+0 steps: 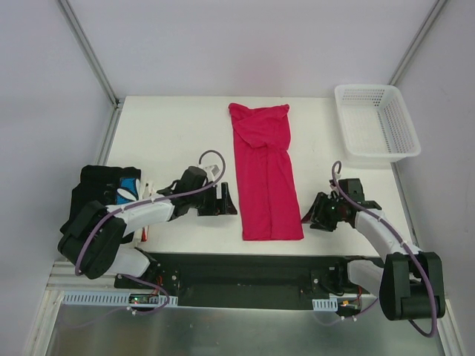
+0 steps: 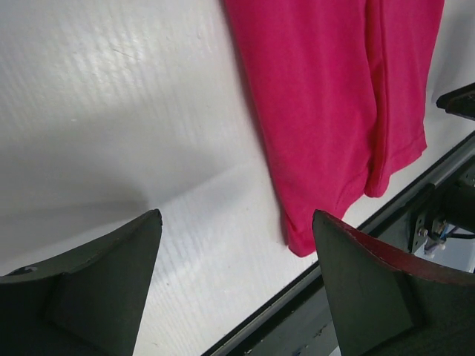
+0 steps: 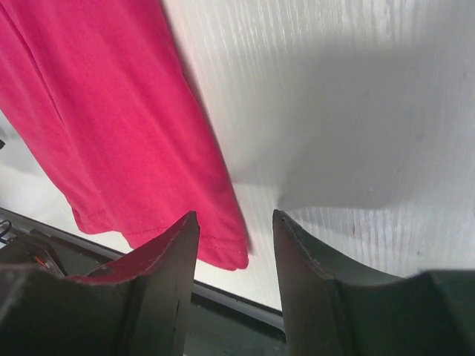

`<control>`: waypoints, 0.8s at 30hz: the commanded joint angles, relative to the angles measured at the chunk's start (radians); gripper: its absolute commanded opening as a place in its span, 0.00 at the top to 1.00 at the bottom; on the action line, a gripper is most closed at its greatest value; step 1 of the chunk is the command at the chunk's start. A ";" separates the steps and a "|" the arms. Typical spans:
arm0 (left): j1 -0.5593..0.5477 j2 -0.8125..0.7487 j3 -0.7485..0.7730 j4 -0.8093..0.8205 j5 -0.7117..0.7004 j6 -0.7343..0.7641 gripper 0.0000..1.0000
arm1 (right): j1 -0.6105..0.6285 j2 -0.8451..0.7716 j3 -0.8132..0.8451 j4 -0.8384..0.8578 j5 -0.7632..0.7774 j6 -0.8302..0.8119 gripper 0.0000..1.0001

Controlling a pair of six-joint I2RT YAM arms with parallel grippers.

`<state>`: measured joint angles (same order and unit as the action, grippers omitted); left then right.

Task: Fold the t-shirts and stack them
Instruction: Rotate the tshirt 90 degrees

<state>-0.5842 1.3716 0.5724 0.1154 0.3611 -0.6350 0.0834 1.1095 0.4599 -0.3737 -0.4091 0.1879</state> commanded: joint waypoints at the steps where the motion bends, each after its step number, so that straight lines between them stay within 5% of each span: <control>1: -0.043 -0.022 0.010 -0.002 0.047 -0.018 0.18 | 0.010 -0.068 -0.003 -0.100 -0.025 0.005 0.53; 14: -0.258 0.196 0.172 0.038 0.076 -0.054 0.18 | 0.070 -0.057 -0.004 -0.090 0.010 0.045 0.53; 24: -0.266 0.043 -0.020 0.063 0.049 -0.117 0.18 | 0.084 -0.020 0.005 -0.054 0.015 0.048 0.52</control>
<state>-0.8497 1.5082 0.6426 0.1818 0.4175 -0.7151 0.1551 1.0813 0.4446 -0.4454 -0.4042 0.2214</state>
